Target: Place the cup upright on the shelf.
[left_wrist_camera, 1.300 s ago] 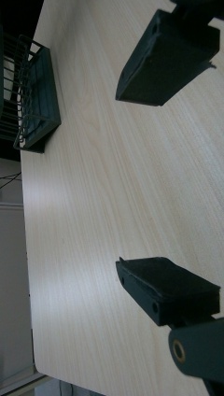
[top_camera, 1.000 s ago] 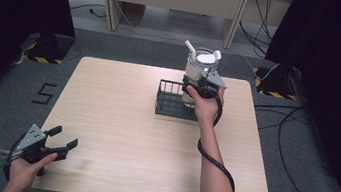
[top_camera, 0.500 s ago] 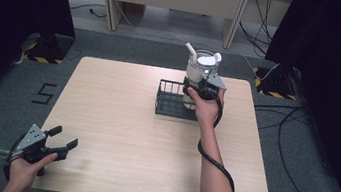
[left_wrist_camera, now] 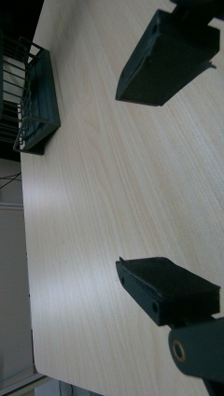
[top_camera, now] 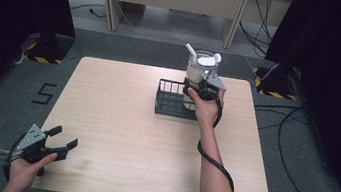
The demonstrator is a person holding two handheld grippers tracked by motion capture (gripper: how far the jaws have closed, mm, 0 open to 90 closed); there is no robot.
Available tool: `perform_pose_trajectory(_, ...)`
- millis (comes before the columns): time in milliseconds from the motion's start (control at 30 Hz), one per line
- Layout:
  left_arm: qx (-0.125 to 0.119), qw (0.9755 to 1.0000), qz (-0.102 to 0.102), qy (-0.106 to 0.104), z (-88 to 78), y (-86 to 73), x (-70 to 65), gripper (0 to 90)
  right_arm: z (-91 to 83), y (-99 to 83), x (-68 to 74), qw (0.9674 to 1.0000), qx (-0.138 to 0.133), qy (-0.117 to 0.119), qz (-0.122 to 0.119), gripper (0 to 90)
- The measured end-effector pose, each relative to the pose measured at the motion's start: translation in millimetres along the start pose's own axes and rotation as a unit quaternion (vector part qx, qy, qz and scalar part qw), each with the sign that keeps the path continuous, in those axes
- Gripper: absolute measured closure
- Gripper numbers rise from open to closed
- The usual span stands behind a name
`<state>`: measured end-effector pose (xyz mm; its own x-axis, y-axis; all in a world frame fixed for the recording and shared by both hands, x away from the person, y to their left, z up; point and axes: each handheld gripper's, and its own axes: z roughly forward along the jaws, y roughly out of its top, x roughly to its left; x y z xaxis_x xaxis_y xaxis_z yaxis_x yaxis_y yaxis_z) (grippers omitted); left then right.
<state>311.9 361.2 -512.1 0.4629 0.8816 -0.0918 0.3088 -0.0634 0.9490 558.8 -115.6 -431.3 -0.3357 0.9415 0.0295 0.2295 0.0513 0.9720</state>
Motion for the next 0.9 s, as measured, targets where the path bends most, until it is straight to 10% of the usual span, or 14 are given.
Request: perform_pose_trajectory(900,0.001,1.0,0.003,-0.002,0.2,0.2,-1.0,14.9,-1.6,-16.4,-0.2,0.9992,-0.035,0.018,0.008,7.1)
